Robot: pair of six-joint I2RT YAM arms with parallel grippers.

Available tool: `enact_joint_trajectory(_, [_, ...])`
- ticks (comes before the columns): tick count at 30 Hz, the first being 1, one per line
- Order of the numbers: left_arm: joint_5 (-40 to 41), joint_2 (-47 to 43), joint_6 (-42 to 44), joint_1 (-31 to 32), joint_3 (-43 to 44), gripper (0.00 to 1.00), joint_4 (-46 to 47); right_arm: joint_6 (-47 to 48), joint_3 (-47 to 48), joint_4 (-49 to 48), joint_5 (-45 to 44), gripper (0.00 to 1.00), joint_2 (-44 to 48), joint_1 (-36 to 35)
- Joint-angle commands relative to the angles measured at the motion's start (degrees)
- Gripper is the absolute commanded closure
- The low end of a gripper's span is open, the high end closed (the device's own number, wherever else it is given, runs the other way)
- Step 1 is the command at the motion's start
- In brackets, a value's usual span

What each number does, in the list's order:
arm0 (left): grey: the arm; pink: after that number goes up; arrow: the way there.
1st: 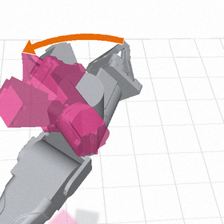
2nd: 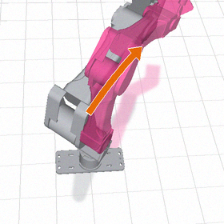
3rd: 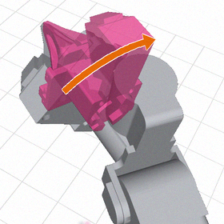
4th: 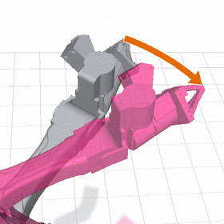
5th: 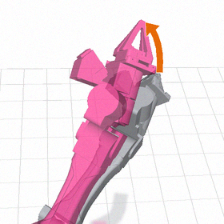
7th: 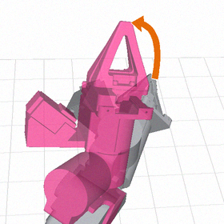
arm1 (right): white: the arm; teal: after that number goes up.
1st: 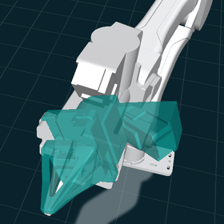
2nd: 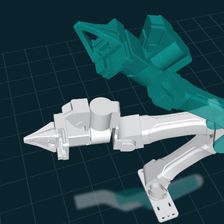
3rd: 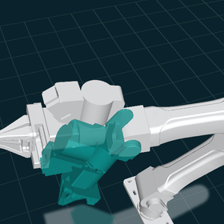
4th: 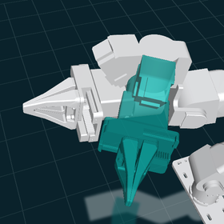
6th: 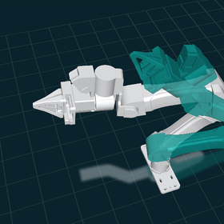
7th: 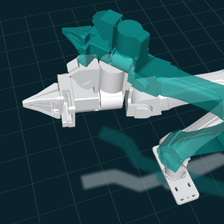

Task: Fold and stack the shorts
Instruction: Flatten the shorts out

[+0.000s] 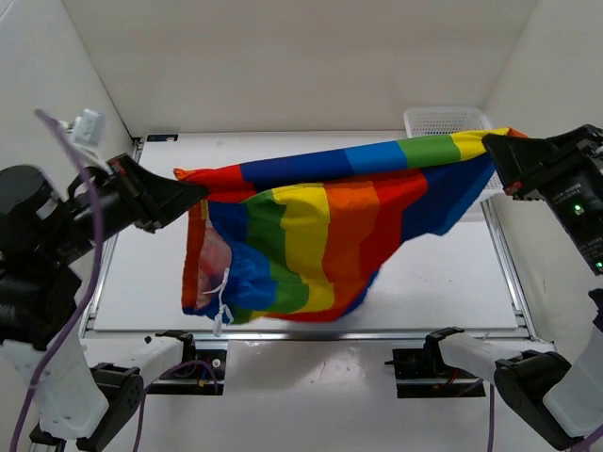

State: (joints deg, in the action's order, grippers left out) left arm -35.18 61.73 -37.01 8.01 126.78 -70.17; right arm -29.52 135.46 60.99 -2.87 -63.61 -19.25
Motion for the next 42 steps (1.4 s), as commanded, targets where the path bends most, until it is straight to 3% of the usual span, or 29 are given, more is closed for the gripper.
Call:
enact_joint_trajectory(1, [6.43, 1.81, 1.07, -1.51, -7.05, 0.89, -3.30, 4.37, -0.19, -0.86, -12.50, 0.99, -4.75, 1.67])
enact_joint_trajectory(8, [12.06, 8.48, 2.91, -2.64, -25.69, 0.89, 4.33, 7.89, -3.97, -7.02, -13.03, 0.99, -18.98, 1.67])
enact_joint_trajectory(13, [12.14, 21.39, 3.70, -7.39, -33.08, 0.89, 11.27, 9.91, -10.21, -14.66, -12.34, 0.99, -32.95, 1.67])
enact_joint_trajectory(16, [13.90, 32.54, 5.28, -8.19, -29.60, 0.64, 13.65, 9.92, -7.50, -15.46, -11.02, 0.99, -44.81, 1.67])
enact_joint_trajectory(17, [14.43, 35.27, 5.29, -8.80, -27.75, 0.52, 13.66, 9.92, -6.45, -15.46, -10.49, 0.99, -47.80, 1.67])
enact_joint_trajectory(18, [14.96, 37.65, 6.16, -8.80, -25.90, 0.32, 13.14, 9.92, -4.17, -15.99, -9.01, 0.99, -53.31, 1.67])
enact_joint_trajectory(19, [16.27, 41.06, 6.17, -8.80, -22.84, 0.24, 13.13, 9.92, -3.28, -15.99, -8.47, 0.99, -55.80, 1.67])
enact_joint_trajectory(21, [16.28, 43.02, 6.17, -8.80, -20.62, 0.24, 12.60, 9.92, -1.17, -15.99, -7.41, 0.99, -61.33, 2.19])
enact_joint_trajectory(23, [18.46, 44.52, 6.17, -8.80, -19.38, 0.32, 12.60, 9.39, -1.16, -16.69, -6.54, 0.99, -63.29, 2.19])
enact_joint_trajectory(25, [19.18, 45.83, 7.39, -8.80, -18.76, 0.50, 12.08, 9.39, -1.16, -17.40, -5.48, 0.99, -65.31, 2.72])
enact_joint_trajectory(26, [19.97, 46.54, 7.92, -8.80, -18.76, 0.84, 12.08, 9.39, -0.55, -18.01, -4.87, 0.99, -65.84, 2.72])
enact_joint_trajectory(27, [19.97, 47.42, 8.53, -8.28, -18.76, 0.90, 12.08, 9.39, -0.55, -18.01, -4.34, 0.99, -66.63, 2.72])
enact_joint_trajectory(32, [19.97, 57.32, 9.68, -4.86, -14.56, 0.90, 12.08, 10.01, -0.55, -18.54, -3.81, 0.99, -67.25, 2.72])
enact_joint_trajectory(35, [21.20, 63.30, 9.68, -3.27, -9.11, 0.62, 12.08, 9.40, -3.52, -18.54, -2.50, 0.99, -66.56, 3.25])
enact_joint_trajectory(37, [22.26, 65.96, 9.07, -3.26, -4.28, 0.35, 12.08, 9.39, -5.89, -19.06, -1.09, 0.99, -65.24, 3.25])
enact_joint_trajectory(39, [24.43, 70.00, 9.07, -2.74, 1.59, 0.24, 12.08, 8.87, -7.48, -19.07, -0.56, 0.99, -64.54, 3.25])
enact_joint_trajectory(42, [27.87, 75.52, 10.03, -1.51, 10.02, 0.22, 10.34, 8.86, -8.81, -19.07, -0.03, 0.99, -64.00, 3.25])
